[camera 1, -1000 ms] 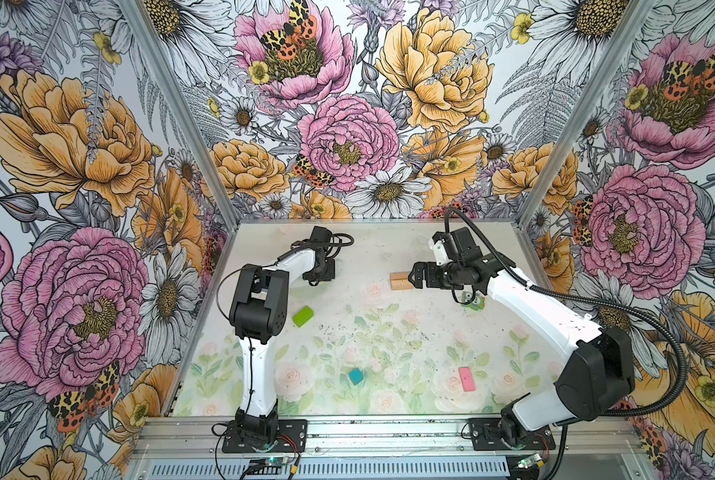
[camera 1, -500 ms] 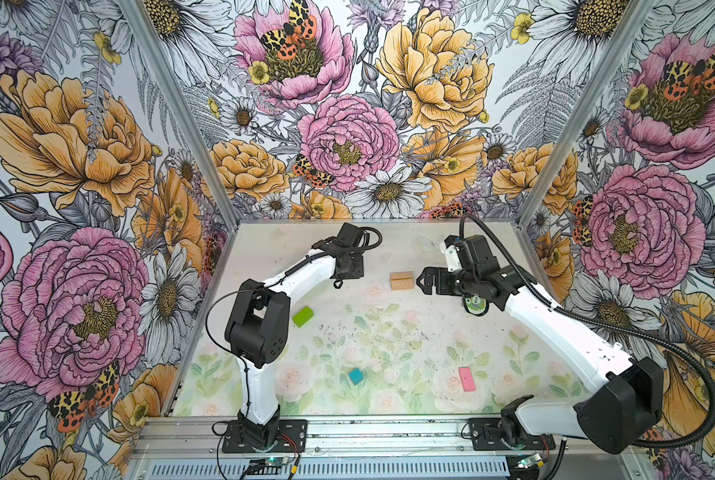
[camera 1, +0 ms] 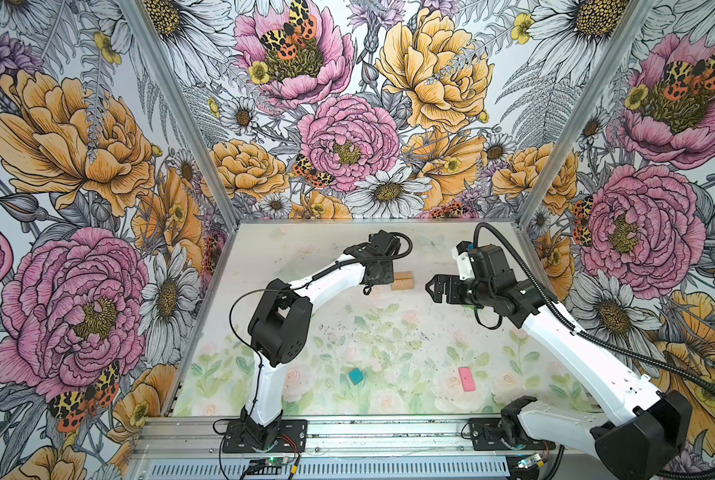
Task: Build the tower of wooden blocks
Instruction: 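Carry the yellow block with the left gripper over the wood bars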
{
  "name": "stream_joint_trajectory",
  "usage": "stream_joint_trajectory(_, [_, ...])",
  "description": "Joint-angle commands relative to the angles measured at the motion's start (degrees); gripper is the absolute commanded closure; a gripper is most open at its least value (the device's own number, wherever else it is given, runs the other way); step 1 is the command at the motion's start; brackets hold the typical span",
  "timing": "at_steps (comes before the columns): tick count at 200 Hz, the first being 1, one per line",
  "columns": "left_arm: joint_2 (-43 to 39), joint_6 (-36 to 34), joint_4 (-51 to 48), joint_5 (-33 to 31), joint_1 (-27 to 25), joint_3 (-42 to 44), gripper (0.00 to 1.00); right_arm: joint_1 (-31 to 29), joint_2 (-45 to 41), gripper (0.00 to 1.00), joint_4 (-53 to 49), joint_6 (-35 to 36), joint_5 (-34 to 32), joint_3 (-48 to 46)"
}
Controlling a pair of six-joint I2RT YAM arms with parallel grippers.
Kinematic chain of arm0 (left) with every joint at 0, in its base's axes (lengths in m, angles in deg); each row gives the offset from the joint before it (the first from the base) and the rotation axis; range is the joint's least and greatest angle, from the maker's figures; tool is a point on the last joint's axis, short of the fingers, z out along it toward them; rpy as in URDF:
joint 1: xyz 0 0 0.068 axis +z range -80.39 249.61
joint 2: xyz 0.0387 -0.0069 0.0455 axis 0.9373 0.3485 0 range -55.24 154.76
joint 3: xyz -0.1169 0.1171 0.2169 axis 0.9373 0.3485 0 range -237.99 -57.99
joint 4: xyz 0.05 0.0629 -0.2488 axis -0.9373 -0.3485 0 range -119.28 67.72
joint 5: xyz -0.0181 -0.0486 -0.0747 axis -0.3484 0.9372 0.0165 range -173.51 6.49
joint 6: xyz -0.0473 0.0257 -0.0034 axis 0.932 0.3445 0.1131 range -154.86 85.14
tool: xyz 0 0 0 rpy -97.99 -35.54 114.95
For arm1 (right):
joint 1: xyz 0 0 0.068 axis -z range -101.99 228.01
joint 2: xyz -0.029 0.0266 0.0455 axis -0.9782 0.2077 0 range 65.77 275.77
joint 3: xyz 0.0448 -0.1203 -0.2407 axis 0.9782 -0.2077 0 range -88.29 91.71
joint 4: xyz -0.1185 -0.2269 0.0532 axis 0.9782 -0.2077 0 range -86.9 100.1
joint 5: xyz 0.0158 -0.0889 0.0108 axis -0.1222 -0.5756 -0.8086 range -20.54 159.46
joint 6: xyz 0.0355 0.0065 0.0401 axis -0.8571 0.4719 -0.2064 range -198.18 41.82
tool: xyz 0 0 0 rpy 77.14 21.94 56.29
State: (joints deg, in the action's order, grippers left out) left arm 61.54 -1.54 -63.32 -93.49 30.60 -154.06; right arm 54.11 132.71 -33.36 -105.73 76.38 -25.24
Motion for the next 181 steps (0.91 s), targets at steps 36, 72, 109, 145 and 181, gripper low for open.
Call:
stream_joint_trajectory(36, [6.7, 3.9, -1.4, -4.1, -2.7, -8.2, 0.75, 1.1, -3.0, 0.0, -0.5, 0.1, -2.0, -1.8])
stream_joint_trajectory(72, [10.4, 4.9, -2.8, -4.8, -3.8, -12.9, 0.75, 2.1, -3.7, 0.0, -0.5, 0.2, -1.8, -2.4])
stream_joint_trajectory(109, [12.5, 5.7, -3.5, -5.2, -4.4, -15.3, 0.75, 3.0, -3.7, 0.0, -0.5, 0.6, -1.4, -2.8])
stream_joint_trajectory(145, [13.7, 6.3, -3.8, -5.1, -4.6, -16.1, 0.75, 3.5, -3.7, 0.0, -0.5, 0.9, -1.1, -3.0])
stream_joint_trajectory(181, [14.7, 6.6, -4.3, -5.3, -4.7, -17.1, 0.74, 4.1, -3.9, 0.0, -0.5, 1.2, -0.7, -3.3])
